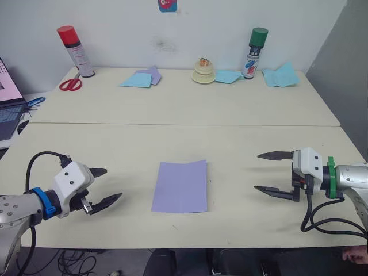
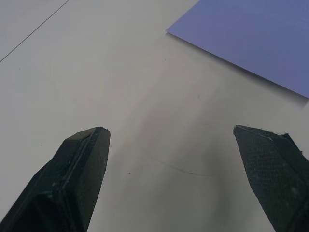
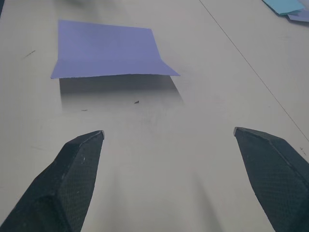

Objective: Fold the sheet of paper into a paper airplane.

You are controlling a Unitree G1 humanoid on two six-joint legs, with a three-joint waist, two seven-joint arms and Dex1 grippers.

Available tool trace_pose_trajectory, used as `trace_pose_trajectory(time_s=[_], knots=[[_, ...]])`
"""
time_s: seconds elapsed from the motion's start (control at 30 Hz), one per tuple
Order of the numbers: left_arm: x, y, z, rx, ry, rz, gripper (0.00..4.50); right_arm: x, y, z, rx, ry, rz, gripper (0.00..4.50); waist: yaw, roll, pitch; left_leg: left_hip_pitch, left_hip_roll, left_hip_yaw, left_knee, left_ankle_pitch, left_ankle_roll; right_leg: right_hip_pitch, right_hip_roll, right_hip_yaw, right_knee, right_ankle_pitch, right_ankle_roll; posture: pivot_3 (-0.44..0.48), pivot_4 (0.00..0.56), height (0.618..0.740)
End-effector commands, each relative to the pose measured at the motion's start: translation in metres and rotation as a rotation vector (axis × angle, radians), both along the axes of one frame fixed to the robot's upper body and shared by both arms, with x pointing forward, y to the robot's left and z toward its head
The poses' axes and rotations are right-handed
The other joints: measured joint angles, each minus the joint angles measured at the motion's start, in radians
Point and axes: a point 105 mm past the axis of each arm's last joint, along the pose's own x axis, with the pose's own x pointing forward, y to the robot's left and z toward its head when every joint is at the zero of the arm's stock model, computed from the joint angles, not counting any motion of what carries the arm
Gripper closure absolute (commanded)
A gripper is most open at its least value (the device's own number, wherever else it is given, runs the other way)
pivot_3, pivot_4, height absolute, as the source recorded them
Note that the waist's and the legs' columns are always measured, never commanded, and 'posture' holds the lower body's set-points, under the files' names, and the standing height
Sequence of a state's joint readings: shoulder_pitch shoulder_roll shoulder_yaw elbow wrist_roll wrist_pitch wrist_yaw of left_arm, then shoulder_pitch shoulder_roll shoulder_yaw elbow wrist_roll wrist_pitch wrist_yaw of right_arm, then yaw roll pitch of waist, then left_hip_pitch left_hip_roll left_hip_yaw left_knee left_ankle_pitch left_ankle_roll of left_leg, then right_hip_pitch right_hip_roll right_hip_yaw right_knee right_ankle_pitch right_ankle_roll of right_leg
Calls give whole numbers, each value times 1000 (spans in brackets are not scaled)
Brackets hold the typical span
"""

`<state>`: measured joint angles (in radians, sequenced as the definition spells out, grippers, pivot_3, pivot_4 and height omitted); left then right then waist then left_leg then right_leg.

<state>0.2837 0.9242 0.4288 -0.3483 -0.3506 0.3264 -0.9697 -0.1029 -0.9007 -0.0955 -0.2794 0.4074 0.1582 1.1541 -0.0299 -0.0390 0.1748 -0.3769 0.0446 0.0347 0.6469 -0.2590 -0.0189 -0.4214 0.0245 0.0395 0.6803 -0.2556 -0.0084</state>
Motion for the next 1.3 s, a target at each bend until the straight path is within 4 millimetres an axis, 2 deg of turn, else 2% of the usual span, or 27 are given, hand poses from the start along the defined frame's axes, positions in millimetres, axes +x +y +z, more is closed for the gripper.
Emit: trace_pose_trajectory(time_s=[0.03,0.33,0.57,0.73,0.9,1.3], knots=[[0,0,13,12,-48,-8,17,-1,3,11,-6,-51,18,0,0,0,0,0,0,0,0,0,0,0,0,0,0,0,0,0,150,725],[-2,-6,17,-14,-10,-37,17,1,11,21,29,-34,38,0,0,0,0,0,0,0,0,0,0,0,0,0,0,0,0,0,150,725],[-6,-23,23,-57,11,-98,17,-3,16,27,27,-23,72,0,0,0,0,0,0,0,0,0,0,0,0,0,0,0,0,0,150,725],[-8,-33,29,-71,25,-158,17,-12,19,30,19,24,109,0,0,0,0,0,0,0,0,0,0,0,0,0,0,0,0,0,150,725],[-6,-35,31,-72,30,-173,17,-19,21,32,22,62,121,0,0,0,0,0,0,0,0,0,0,0,0,0,0,0,0,0,150,725],[1,-51,33,-105,34,-231,17,-20,26,32,39,64,111,0,0,0,0,0,0,-1,0,0,0,0,0,-1,0,0,0,0,150,725]])
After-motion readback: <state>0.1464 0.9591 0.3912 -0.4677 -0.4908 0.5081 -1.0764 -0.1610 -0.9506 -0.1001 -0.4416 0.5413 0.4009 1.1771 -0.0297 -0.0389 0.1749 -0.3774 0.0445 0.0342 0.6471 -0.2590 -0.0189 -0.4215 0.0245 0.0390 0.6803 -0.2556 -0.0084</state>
